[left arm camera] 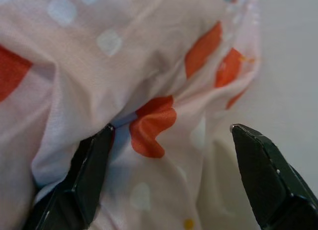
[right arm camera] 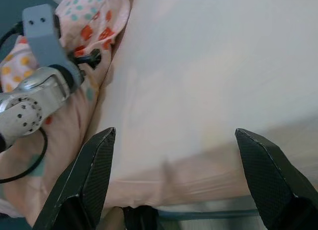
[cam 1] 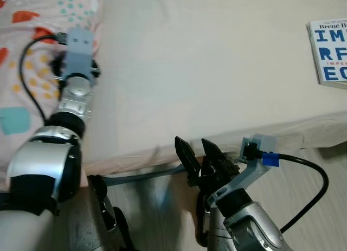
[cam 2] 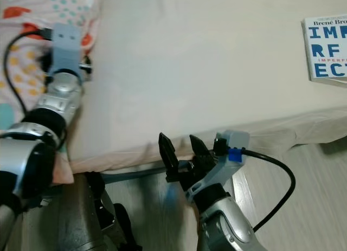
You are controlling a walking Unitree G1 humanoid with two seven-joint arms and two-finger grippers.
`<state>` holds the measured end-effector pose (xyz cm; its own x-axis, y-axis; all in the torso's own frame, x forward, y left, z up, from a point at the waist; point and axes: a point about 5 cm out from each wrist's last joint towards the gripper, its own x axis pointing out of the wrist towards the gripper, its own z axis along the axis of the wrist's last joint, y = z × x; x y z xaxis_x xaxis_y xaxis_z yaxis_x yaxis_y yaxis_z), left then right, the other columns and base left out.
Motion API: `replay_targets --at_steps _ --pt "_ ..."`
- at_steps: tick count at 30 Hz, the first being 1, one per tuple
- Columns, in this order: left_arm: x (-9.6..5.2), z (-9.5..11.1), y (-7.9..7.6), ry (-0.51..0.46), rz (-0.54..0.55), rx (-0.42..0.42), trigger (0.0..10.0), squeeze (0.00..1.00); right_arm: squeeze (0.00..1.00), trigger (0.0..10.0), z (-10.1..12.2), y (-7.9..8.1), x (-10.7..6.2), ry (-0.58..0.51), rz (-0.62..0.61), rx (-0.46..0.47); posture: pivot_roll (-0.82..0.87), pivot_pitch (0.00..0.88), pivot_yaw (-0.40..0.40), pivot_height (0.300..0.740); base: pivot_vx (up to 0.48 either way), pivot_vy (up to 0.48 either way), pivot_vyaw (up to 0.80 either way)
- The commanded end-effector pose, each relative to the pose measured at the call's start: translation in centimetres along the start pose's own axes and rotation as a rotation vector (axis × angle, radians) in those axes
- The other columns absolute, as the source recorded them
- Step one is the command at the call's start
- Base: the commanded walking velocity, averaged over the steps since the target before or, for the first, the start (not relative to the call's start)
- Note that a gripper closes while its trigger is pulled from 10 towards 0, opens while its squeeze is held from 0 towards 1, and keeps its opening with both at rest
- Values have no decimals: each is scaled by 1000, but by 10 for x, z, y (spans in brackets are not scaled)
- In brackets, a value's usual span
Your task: Clean up the room
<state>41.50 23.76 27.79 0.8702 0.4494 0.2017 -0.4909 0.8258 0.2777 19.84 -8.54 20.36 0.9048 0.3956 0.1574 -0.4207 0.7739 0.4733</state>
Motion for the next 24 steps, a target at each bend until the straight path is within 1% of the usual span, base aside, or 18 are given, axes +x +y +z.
replay_targets --at_steps 1,2,3,4,5,6,7,9,13,14,15,16,18,20,21,22,23,24 --pt "3 -27 36 79 128 91 10000 0 0 10000 6 2 -3 -20 -1 18 -257 624 10 445 0 0 0" --pt "4 -30 46 83 161 118 10000 0 0 10000 8 2 -3 -23 -3 12 -257 624 10 445 0 0 0" --pt "5 -35 59 95 213 143 10000 0 0 10000 10 1 -3 -29 -5 7 -256 622 8 445 0 0 0" --pt "5 -35 59 95 213 143 10000 0 0 10000 10 1 -3 -29 -5 7 -256 622 8 445 0 0 0" --pt "5 -41 75 114 279 158 10000 0 0 10000 13 0 -4 -34 -9 1 -256 622 8 445 0 0 0" --pt "5 -44 84 125 318 169 10000 0 0 10000 15 -1 -4 -38 -11 -4 -256 618 6 445 0 0 0" --pt "5 -44 84 125 318 169 10000 0 0 10000 15 -1 -4 -38 -11 -4 -256 618 6 445 0 0 0" --pt "4 -48 93 139 359 171 10000 0 0 10000 18 -3 -3 -43 -13 -13 -254 614 6 445 0 0 0" --pt "3 -52 96 151 371 155 10000 0 0 10000 20 -4 -2 -46 -14 -19 -252 610 7 445 0 0 0" --pt "2 -55 91 159 354 144 10000 0 0 10000 21 -5 -1 -46 -12 -21 -241 598 12 445 0 0 0" --pt "0 -57 82 162 323 127 10000 0 0 10000 21 -7 2 -46 -10 -25 -240 584 14 445 0 0 0" --pt "-2 -60 70 177 281 77 10000 0 0 10000 21 -7 3 -50 -8 -27 -241 577 14 445 0 0 0" --pt "-5 -64 56 198 233 5 10000 0 0 10000 22 -9 6 -49 -8 -30 -237 563 18 445 0 0 0" --pt "-8 -67 40 224 170 -96 10000 0 0 10000 22 -12 8 -48 -6 -35 -227 536 25 445 0 0 0" --pt "-8 -67 40 224 170 -96 10000 0 0 10000 22 -12 8 -48 -6 -35 -227 536 25 445 0 0 0" --pt "-9 -66 32 220 136 -137 10000 0 0 10000 23 -13 9 -51 -5 -41 -223 519 27 445 0 0 0" --pt "-9 -66 32 220 136 -137 10000 0 0 10000 23 -13 9 -51 -5 -41 -223 519 27 445 0 0 0" --pt "-10 -63 22 206 90 -175 10000 0 0 10000 24 -16 11 -58 -4 -45 -216 489 31 445 0 0 0"
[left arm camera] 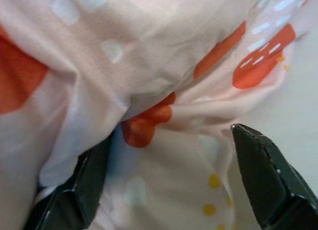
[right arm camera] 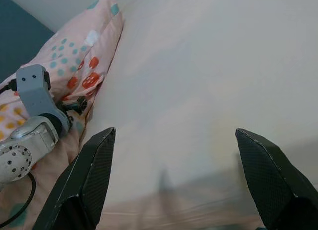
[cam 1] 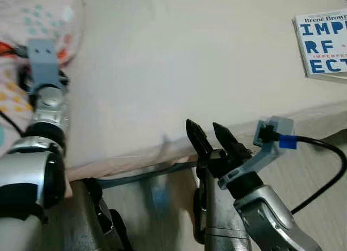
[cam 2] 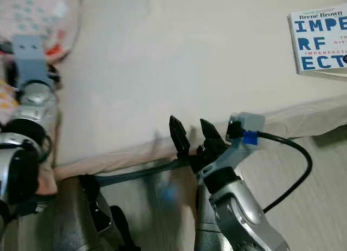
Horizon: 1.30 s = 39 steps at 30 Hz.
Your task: Clean up the room
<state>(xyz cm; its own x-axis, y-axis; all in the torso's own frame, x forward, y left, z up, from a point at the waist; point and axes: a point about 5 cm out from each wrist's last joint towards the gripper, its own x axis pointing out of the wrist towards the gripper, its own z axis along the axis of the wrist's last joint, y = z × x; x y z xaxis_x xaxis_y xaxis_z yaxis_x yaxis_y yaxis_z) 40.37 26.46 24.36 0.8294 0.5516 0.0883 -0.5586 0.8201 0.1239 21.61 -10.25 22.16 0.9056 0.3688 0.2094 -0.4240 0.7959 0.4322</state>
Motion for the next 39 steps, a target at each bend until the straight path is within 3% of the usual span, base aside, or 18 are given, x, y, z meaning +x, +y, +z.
replay_targets --at_steps 1,2,4,7,11,12,13,16,21,26,30,32,36,37,38,39 --pt "-4 -21 -3 70 -53 -83 10000 0 0 10000 0 -7 2 -5 -7 -6 -204 463 39 445 0 0 0" --pt "-7 -20 -12 57 -116 -107 10000 0 0 10000 1 -11 6 -12 -4 -16 -179 422 49 445 0 0 0" --pt "-9 -20 -17 50 -156 -122 10000 0 0 10000 2 -13 9 -16 -1 -23 -179 422 49 445 0 0 0" --pt "-16 -31 -28 69 -304 -151 10000 0 0 10000 5 -17 18 -36 21 -40 -138 336 63 445 0 0 0" --pt "-19 -37 -30 78 -360 -166 10000 0 0 10000 5 -19 22 -42 29 -48 -125 313 67 445 0 0 0" --pt "-25 -46 -36 83 -475 -196 10000 0 0 10000 7 -21 28 -52 44 -60 -103 265 70 445 0 0 0" --pt "-44 -66 -51 124 -727 -315 10000 0 0 10000 13 -26 41 -77 60 -84 -82 211 73 445 0 0 0" --pt "-70 -83 -67 131 -995 -405 10000 0 0 10000 18 -37 55 -94 44 -112 -54 153 58 445 0 0 0" --pt "-111 -105 -79 179 -1257 -533 10000 0 0 10000 17 -58 72 -79 -27 -167 -22 86 28 445 0 0 0" --pt "-141 -108 -85 192 -1420 -647 10000 0 0 10000 13 -73 82 -51 -66 -186 2 40 10 445 0 0 0" --pt "-150 -106 -85 192 -1452 -742 10000 0 0 10000 11 -80 86 -38 -83 -186 14 18 -1 445 0 0 0" --pt "-142 -106 -88 187 -1346 -855 10000 0 0 10000 7 -90 92 -17 -98 -177 33 0 -12 455 0 0 0" --pt "-135 -110 -88 191 -1231 -875 10000 0 0 10000 4 -92 96 -15 -86 -176 42 0 -16 464 0 0 0" --pt "-130 -116 -86 212 -1146 -868 10000 0 0 10000 1 -93 98 -11 -81 -164 47 0 -16 469 0 0 0" --pt "-121 -130 -78 264 -981 -836 10000 0 0 10000 -7 -96 101 4 -82 -154 49 0 -17 479 0 0 0" --pt "-119 -136 -73 292 -922 -838 10000 0 0 10000 -11 -98 102 12 -85 -149 49 0 -17 483 0 0 0"
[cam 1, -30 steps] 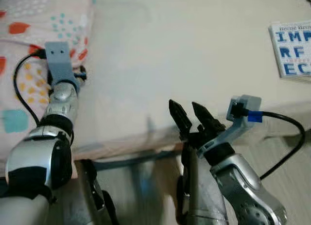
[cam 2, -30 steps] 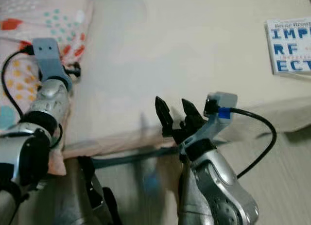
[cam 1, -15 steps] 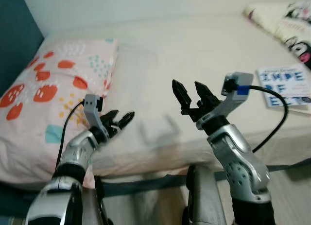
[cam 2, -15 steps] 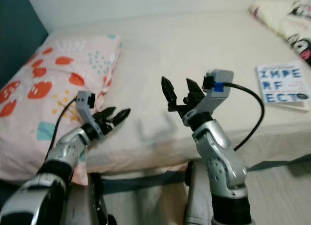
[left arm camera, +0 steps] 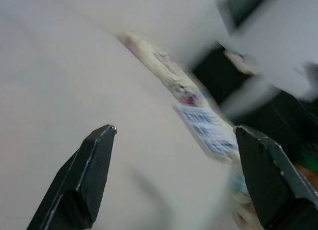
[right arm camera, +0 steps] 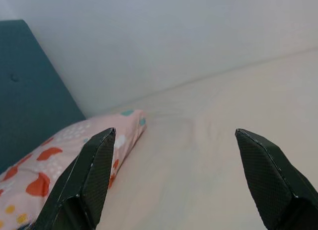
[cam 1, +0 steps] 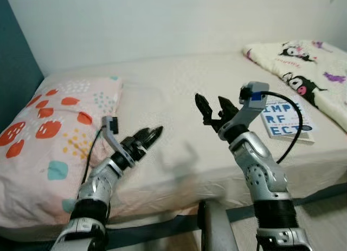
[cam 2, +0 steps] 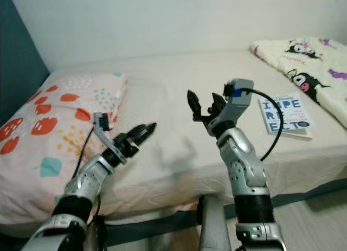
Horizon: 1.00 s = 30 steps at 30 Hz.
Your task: Clean up the room
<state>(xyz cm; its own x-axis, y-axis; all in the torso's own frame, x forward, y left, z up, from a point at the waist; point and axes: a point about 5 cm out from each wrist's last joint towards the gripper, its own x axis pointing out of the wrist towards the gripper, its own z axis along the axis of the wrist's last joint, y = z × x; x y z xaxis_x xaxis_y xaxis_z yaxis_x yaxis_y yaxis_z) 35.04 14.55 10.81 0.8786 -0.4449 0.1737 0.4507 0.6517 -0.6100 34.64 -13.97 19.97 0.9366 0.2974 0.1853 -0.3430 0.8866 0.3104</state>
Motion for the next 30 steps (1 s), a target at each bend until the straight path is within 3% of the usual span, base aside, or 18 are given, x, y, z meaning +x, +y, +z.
replay_targets --at_steps 1,5,8,15,16,23,30 --pt "-13 -6 19 8 155 -20 10000 0 0 10000 -10 -2 2 19 -2 2 49 0 -17 483 0 0 0" --pt "-38 -10 43 16 330 -53 10000 0 0 10000 -30 -6 1 66 -1 15 52 0 -25 507 0 0 0" --pt "-41 -12 44 14 336 -75 10000 0 0 10000 -33 -7 1 75 1 16 52 0 -29 517 0 0 0" --pt "-33 -27 29 33 187 -150 10000 0 0 10000 -34 -9 4 70 10 15 49 0 -33 546 0 0 0" --pt "-29 -34 21 51 109 -171 10000 0 0 10000 -33 -10 5 64 14 12 48 0 -35 556 0 0 0" --pt "-29 -45 5 103 -38 -205 10000 0 0 10000 -32 -12 8 50 13 4 48 0 -35 580 0 0 0" --pt "-39 -44 12 130 -67 -198 10000 0 0 10000 -32 -17 7 37 -13 2 54 0 -32 604 0 0 0"
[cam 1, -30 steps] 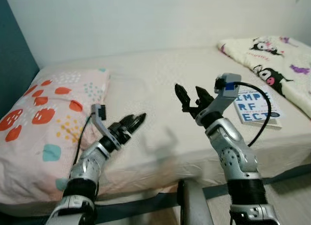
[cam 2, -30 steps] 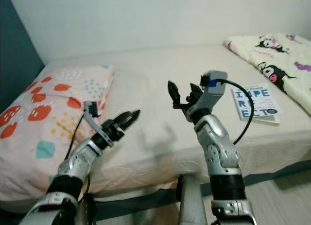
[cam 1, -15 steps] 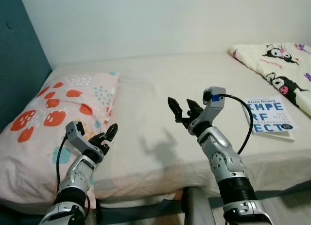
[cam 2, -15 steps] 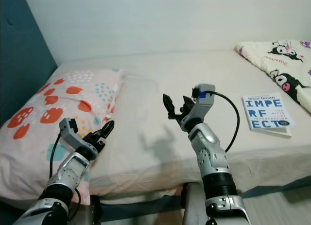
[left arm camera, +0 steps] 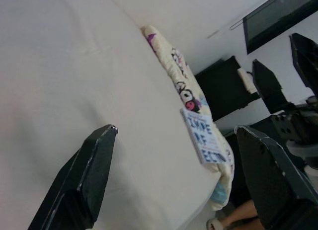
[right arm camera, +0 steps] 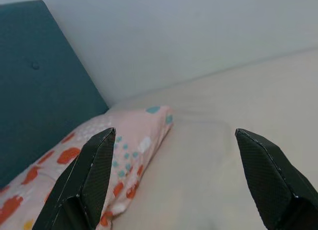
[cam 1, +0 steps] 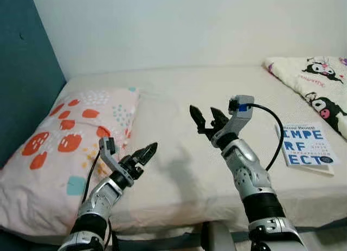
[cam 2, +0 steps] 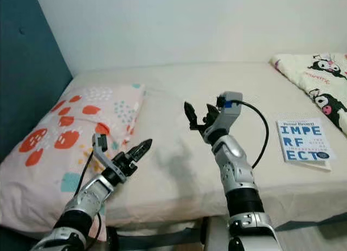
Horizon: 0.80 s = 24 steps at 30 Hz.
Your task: Clean up the room
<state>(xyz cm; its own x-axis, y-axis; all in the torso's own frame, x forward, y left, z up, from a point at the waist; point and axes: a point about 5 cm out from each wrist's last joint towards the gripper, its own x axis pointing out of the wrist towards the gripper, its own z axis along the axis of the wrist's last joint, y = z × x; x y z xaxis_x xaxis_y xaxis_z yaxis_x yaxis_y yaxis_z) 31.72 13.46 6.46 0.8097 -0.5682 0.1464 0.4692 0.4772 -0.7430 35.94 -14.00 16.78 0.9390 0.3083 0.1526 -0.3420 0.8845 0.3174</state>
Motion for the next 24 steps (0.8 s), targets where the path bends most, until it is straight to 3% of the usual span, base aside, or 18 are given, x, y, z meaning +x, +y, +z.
replay_targets --at_steps 1,7,18,19,20,22,24 --pt "-8 2 6 11 18 5 10000 0 0 10000 -1 -3 1 3 -11 -5 54 0 -32 604 0 0 0" --pt "-20 14 17 1 65 12 10000 0 0 10000 -3 -7 1 2 -27 -2 60 0 -32 628 0 0 0" --pt "-62 0 53 10 395 2 10000 0 0 10000 -11 -1 2 26 21 -25 65 0 -28 671 0 0 0" --pt "-72 -1 59 3 472 8 10000 0 0 10000 -13 3 2 39 48 -41 65 0 -29 676 0 0 0" --pt "-72 -1 59 3 472 8 10000 0 0 10000 -13 3 2 39 48 -41 65 0 -29 676 0 0 0" --pt "-98 -2 73 -14 650 20 10000 0 0 10000 -21 13 1 72 125 -65 70 0 -35 685 0 0 0" --pt "-116 -4 80 -14 757 36 10000 0 0 10000 -27 21 1 101 184 -84 73 0 -38 695 0 0 0"
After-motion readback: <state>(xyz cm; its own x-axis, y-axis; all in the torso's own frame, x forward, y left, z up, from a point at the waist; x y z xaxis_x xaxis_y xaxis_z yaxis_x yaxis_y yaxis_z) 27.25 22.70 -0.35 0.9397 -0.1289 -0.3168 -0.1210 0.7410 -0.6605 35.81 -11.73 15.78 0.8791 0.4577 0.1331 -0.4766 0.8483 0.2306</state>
